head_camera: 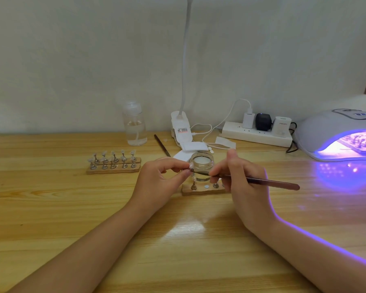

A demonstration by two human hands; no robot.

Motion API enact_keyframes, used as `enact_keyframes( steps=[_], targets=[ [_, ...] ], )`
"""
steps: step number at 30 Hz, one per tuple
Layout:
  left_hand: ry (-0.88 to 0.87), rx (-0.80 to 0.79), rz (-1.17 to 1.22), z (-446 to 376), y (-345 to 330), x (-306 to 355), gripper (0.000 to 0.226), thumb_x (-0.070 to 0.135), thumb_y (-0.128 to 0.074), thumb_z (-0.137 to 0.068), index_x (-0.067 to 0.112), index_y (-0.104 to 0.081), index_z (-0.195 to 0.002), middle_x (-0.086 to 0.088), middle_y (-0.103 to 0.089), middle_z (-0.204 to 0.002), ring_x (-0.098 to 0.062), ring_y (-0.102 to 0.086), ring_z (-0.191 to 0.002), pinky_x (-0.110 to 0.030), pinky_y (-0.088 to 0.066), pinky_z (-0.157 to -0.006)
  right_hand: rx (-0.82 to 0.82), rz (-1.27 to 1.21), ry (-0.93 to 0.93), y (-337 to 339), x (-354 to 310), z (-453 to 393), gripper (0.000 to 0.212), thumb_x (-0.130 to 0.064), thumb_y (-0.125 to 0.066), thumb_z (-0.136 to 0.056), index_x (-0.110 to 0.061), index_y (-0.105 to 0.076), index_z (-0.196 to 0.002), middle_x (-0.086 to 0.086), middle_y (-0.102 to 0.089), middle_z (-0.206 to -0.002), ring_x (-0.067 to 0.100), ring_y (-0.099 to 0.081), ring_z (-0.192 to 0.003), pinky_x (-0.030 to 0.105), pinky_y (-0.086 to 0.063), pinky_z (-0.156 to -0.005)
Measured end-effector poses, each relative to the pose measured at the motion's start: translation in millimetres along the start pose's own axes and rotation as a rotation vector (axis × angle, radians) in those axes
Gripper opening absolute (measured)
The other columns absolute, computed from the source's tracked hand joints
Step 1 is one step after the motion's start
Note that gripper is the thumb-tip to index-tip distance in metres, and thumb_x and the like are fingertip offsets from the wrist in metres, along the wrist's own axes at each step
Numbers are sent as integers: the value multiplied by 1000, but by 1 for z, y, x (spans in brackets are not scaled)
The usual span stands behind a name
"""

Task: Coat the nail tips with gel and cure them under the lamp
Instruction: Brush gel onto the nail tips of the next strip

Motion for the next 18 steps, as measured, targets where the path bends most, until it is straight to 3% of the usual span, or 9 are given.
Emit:
enact_keyframes(
  steps=[5, 12, 18],
  targets=[
    [96, 52, 35, -1, 2, -4, 22, 16, -76, -69, 34, -66, -76, 27, -65, -66, 8, -60, -71, -1, -39, -70, -27, -25, 3, -1, -3, 1, 47, -33, -41, -84, -2, -65, -57, 1, -60, -49, 3, -52, -47, 8, -37, -51],
    [72, 11, 52, 0, 1, -4, 21, 5, -72, -74, 26, -71, -75, 14, -70, -74, 2, -63, -74, -4, -43, -68, 30, 117, 71, 5, -3, -2, 39, -25, -39, -91, -17, -63, -61, -4, -61, -56, -2, -53, -54, 9, -37, -53],
    [69, -10, 49, 0, 0, -3, 14, 5, -69, -76, 17, -73, -82, 5, -71, -81, -3, -64, -79, -6, -45, -75, 15, 176, 58, 3, -4, -2, 38, -30, -43, -92, -17, -65, -64, -10, -60, -58, -1, -53, -56, 10, -40, -53]
  ],
)
Point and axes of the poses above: each hand's wrist, its own z-axis away from the middle knuckle, its own y-axis out of the back of the hand, x = y × z, the point moved 2 cm from there along -z, towards the middle knuckle
